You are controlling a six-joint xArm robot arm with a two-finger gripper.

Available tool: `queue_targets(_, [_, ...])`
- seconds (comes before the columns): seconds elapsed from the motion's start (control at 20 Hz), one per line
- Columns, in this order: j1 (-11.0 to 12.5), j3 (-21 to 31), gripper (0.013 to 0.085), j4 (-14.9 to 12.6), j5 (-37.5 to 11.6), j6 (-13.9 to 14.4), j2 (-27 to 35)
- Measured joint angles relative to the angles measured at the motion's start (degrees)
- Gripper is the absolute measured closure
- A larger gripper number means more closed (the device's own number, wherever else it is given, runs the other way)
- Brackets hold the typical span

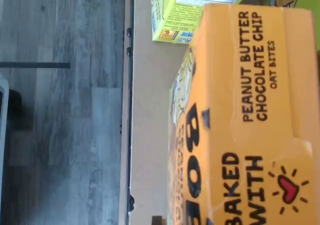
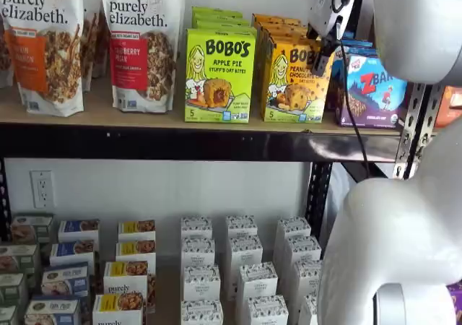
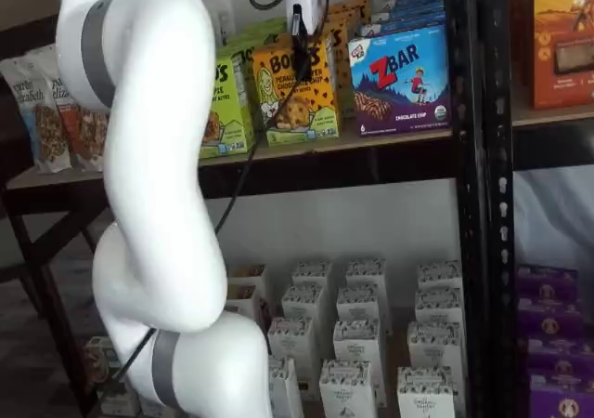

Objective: Pick up the orange box on the top shelf, the fifth box from the left

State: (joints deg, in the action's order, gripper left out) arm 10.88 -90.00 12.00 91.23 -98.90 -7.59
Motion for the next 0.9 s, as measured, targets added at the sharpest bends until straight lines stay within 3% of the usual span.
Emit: queue_targets(0.9, [0.31,-0.54,0.0370,0.13,0.54,-0.18,-0.02])
